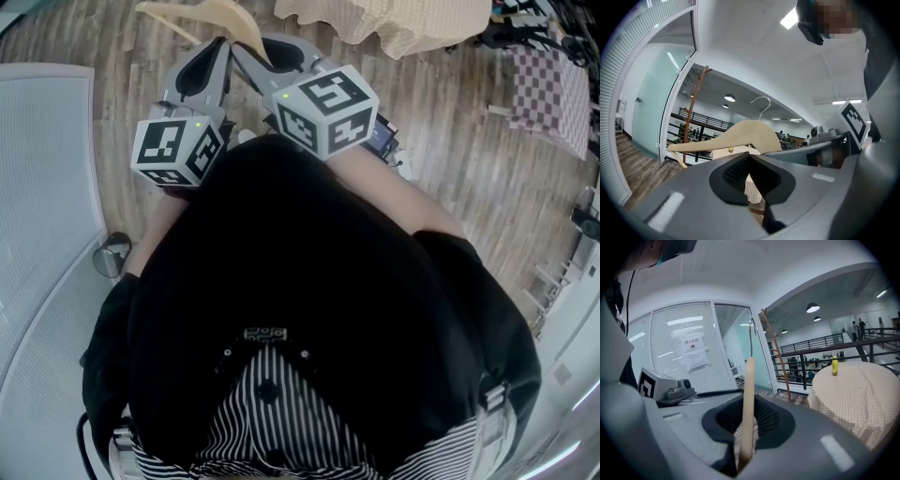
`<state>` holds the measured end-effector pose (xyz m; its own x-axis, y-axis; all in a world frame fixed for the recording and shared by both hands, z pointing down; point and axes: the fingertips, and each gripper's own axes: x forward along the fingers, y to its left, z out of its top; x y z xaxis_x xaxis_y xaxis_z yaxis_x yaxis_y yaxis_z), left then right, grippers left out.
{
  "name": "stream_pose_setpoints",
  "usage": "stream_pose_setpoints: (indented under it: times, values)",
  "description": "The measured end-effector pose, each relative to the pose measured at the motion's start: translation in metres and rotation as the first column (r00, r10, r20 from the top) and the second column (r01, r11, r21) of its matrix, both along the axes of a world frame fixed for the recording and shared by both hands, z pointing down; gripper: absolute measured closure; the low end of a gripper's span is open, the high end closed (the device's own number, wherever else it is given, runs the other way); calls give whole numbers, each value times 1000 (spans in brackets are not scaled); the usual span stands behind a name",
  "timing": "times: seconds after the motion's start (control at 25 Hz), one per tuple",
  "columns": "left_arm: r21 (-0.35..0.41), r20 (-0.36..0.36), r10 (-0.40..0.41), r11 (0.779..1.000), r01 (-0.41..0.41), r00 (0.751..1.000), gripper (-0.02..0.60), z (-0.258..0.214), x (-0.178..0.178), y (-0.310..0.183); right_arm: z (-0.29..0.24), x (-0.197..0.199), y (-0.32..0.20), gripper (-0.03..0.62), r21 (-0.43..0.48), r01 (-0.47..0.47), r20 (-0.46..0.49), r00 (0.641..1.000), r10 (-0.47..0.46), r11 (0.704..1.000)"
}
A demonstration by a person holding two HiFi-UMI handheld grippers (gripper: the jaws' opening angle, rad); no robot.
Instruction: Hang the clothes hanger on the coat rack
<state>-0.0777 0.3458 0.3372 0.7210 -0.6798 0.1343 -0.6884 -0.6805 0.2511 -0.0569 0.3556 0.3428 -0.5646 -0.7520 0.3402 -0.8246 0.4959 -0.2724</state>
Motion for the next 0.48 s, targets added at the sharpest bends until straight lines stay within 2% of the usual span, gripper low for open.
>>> stream_pose_setpoints:
  times: [0.32, 0.48]
  values:
    - [-39, 1, -42, 998, 42, 999, 592, 14, -30, -12, 12, -30, -17, 534, -32, 55, 5, 998, -55, 998]
    - [-62, -3, -93, 994, 93, 996, 592, 18, -40, -31, 13, -40, -35, 534, -39, 101, 10, 995, -101, 994]
